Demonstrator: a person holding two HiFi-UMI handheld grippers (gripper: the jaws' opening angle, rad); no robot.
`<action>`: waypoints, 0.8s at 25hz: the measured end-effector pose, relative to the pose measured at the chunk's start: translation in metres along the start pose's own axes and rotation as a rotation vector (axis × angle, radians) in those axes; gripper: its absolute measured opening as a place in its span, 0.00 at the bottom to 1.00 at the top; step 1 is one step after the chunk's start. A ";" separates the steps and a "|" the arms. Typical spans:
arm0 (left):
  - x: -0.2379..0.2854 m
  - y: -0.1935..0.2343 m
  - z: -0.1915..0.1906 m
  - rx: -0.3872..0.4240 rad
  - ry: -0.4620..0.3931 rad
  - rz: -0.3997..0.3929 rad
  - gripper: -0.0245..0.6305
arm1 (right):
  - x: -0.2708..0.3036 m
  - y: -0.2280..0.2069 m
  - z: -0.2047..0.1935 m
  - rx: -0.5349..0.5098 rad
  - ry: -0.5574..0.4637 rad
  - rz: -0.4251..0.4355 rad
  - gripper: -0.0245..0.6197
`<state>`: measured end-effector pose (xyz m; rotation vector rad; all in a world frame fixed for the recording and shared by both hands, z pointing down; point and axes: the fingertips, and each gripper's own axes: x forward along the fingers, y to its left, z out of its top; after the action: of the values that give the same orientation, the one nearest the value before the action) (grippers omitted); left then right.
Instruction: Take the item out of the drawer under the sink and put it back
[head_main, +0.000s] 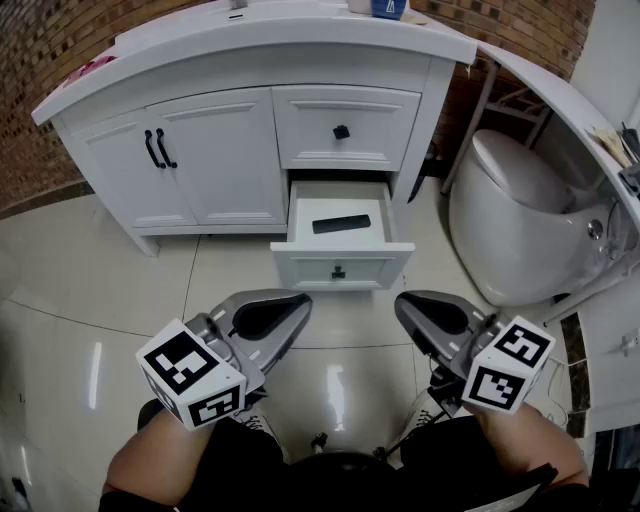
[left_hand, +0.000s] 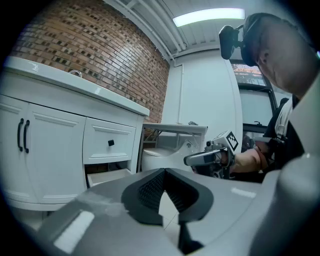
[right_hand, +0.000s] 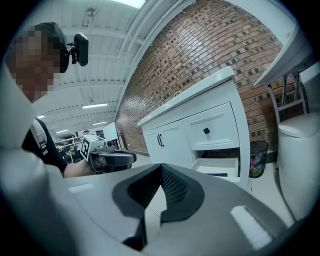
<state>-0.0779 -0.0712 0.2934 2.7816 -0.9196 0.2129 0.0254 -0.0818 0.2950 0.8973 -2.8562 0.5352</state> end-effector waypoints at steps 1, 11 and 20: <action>0.000 0.001 0.001 0.001 -0.004 0.004 0.04 | 0.000 -0.001 0.002 0.000 -0.003 -0.002 0.04; 0.006 0.038 0.004 0.028 -0.014 0.118 0.04 | 0.016 -0.023 0.024 -0.026 -0.038 -0.033 0.04; 0.031 0.071 0.003 0.148 0.047 0.139 0.04 | 0.034 -0.062 0.024 -0.024 0.003 -0.067 0.04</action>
<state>-0.0953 -0.1453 0.3073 2.8334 -1.1294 0.3806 0.0326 -0.1560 0.2975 0.9830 -2.8125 0.4942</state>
